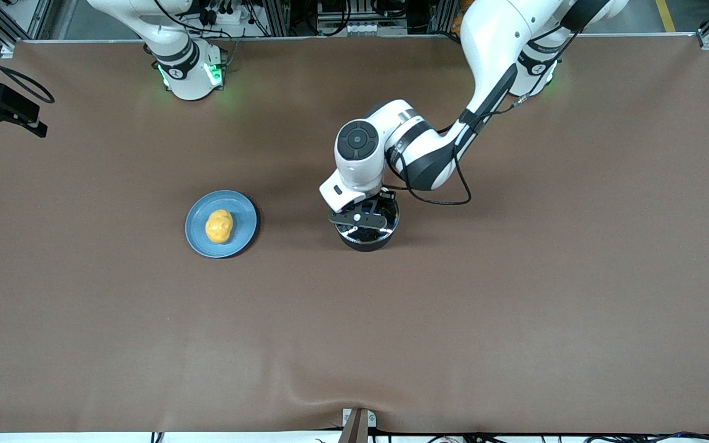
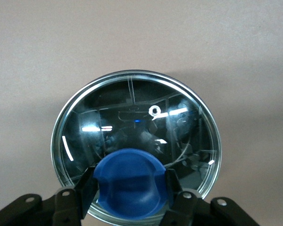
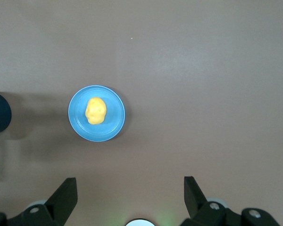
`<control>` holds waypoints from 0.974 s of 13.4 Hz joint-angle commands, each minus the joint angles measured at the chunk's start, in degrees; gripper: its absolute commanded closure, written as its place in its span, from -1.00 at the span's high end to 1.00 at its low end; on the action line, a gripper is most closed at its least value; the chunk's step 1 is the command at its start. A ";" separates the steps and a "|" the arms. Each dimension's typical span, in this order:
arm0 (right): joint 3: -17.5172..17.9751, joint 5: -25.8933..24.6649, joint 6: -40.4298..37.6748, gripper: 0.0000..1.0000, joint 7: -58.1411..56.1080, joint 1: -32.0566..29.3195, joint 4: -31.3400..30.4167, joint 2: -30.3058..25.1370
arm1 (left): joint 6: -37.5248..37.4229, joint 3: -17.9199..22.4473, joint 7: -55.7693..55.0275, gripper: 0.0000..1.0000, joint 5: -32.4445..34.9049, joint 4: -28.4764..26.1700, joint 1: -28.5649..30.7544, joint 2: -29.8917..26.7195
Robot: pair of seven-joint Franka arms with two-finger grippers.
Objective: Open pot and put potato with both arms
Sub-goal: 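Close the left gripper on the blue lid knob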
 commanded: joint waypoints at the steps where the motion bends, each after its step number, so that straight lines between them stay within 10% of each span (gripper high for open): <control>1: 0.80 0.02 -0.33 1.00 0.22 -0.89 0.16 -0.15 | -0.81 0.01 -1.14 -1.00 -1.12 0.51 -0.33 -0.46; 13: 0.63 0.02 -0.33 1.00 0.31 -0.89 0.16 -0.15 | -9.94 -0.43 1.66 -1.00 -4.20 0.42 7.91 -13.28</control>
